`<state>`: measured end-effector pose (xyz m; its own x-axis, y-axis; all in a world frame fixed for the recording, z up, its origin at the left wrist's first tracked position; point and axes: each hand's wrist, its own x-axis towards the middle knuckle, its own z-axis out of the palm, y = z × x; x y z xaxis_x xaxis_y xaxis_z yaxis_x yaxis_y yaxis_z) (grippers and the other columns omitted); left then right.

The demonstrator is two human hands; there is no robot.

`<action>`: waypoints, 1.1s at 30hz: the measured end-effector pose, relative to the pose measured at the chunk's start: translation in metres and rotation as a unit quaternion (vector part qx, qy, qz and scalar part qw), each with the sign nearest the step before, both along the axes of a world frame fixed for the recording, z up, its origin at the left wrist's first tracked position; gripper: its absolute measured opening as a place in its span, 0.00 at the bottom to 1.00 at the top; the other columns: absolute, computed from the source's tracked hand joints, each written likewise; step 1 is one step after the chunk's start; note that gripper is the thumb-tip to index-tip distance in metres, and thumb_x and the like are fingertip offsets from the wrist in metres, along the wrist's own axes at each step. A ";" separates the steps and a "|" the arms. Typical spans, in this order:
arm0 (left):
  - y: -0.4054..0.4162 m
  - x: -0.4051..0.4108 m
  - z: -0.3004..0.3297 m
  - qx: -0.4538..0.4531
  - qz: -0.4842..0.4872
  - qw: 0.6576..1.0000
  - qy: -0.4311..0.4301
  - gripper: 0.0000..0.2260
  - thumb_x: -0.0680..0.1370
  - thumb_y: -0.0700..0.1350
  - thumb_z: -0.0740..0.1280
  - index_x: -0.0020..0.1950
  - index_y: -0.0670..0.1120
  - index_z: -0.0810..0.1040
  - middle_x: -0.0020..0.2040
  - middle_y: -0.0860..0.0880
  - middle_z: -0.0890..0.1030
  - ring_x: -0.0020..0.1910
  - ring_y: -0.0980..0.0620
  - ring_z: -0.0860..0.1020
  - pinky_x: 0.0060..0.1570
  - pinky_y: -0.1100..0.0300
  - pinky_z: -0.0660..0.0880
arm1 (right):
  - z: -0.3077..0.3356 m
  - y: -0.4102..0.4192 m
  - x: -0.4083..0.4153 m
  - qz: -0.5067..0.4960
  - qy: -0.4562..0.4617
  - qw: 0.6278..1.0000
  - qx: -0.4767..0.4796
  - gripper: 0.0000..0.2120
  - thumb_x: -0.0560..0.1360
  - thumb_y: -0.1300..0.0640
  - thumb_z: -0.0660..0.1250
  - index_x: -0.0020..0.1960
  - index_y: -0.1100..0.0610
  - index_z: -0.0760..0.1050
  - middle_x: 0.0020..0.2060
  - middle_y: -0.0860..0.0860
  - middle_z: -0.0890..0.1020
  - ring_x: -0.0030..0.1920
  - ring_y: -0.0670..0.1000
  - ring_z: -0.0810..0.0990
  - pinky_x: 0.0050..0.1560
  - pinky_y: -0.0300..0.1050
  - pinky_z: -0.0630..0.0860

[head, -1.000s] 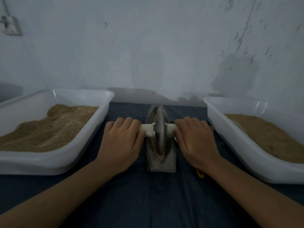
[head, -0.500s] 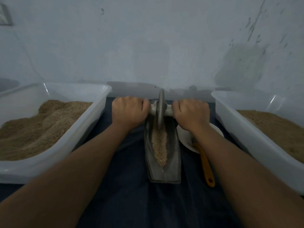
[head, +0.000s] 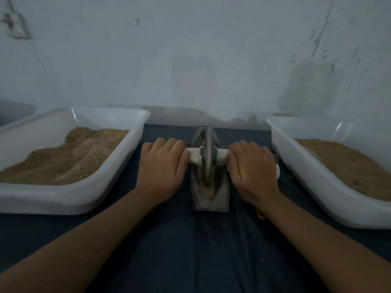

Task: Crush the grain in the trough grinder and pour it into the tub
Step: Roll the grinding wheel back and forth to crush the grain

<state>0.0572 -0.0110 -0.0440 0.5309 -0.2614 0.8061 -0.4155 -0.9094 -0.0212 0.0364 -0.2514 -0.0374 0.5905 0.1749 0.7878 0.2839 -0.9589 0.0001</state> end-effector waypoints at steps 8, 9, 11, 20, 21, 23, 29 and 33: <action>0.005 -0.012 -0.005 0.019 0.008 1.000 0.009 0.12 0.87 0.53 0.51 0.48 0.51 0.70 0.44 0.53 0.70 0.41 0.49 0.67 0.44 0.49 0.64 | 0.000 -0.007 0.000 0.023 -0.016 0.998 -0.052 0.10 0.84 0.51 0.54 0.48 0.51 0.70 0.40 0.46 0.69 0.39 0.49 0.63 0.44 0.47 0.57; 0.003 -0.004 -0.003 0.019 0.016 1.000 0.013 0.13 0.86 0.52 0.51 0.47 0.51 0.69 0.43 0.53 0.71 0.40 0.49 0.67 0.43 0.49 0.64 | 0.001 -0.005 0.007 0.015 -0.012 0.999 -0.049 0.10 0.83 0.51 0.54 0.46 0.51 0.70 0.38 0.45 0.68 0.37 0.48 0.63 0.42 0.48 0.56; -0.003 0.015 0.002 0.025 0.035 0.999 0.020 0.14 0.86 0.51 0.51 0.43 0.50 0.68 0.39 0.52 0.72 0.37 0.48 0.68 0.40 0.49 0.64 | 0.005 -0.002 0.026 -0.010 0.000 0.999 -0.039 0.14 0.83 0.50 0.53 0.41 0.51 0.68 0.32 0.44 0.67 0.31 0.49 0.62 0.37 0.48 0.57; -0.028 0.080 0.042 0.109 0.101 0.981 0.123 0.26 0.73 0.43 0.31 0.43 0.46 0.70 0.33 0.49 0.64 0.33 0.51 0.66 0.35 0.58 0.61 | 0.024 -0.003 0.091 -0.080 0.142 0.986 0.026 0.21 0.83 0.51 0.55 0.32 0.55 0.71 0.28 0.48 0.70 0.33 0.57 0.74 0.37 0.51 0.73; -0.028 0.080 0.038 0.103 0.100 0.983 0.115 0.27 0.73 0.43 0.31 0.42 0.46 0.71 0.33 0.49 0.66 0.33 0.51 0.66 0.36 0.57 0.62 | 0.024 -0.002 0.089 -0.077 0.132 0.988 0.014 0.21 0.83 0.52 0.56 0.33 0.55 0.71 0.28 0.48 0.70 0.32 0.58 0.74 0.37 0.52 0.74; -0.026 0.074 0.026 0.096 0.119 0.984 0.088 0.23 0.78 0.44 0.37 0.39 0.47 0.71 0.33 0.48 0.70 0.32 0.49 0.68 0.36 0.55 0.63 | 0.022 -0.003 0.081 -0.073 0.107 0.991 -0.022 0.20 0.82 0.54 0.57 0.33 0.55 0.71 0.27 0.48 0.70 0.30 0.57 0.73 0.34 0.49 0.71; -0.005 0.029 0.002 0.001 0.044 0.998 0.046 0.15 0.85 0.50 0.51 0.42 0.51 0.68 0.37 0.53 0.72 0.35 0.48 0.68 0.41 0.46 0.69 | 0.017 0.004 0.035 -0.021 0.033 0.999 -0.033 0.19 0.83 0.49 0.49 0.38 0.52 0.68 0.30 0.45 0.67 0.29 0.50 0.66 0.34 0.48 0.60; 0.003 -0.006 -0.006 -0.004 0.001 1.000 0.026 0.11 0.86 0.52 0.52 0.48 0.53 0.70 0.44 0.54 0.71 0.42 0.50 0.68 0.47 0.47 0.67 | 0.004 -0.005 -0.001 0.020 -0.002 0.999 -0.045 0.11 0.85 0.50 0.53 0.48 0.49 0.70 0.39 0.44 0.68 0.39 0.49 0.64 0.43 0.48 0.59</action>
<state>0.0508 -0.0080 -0.0498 0.5735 -0.2532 0.7791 -0.4136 -0.9104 0.0086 0.0354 -0.2560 -0.0333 0.5781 0.2675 0.7709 0.3213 -0.9430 0.0863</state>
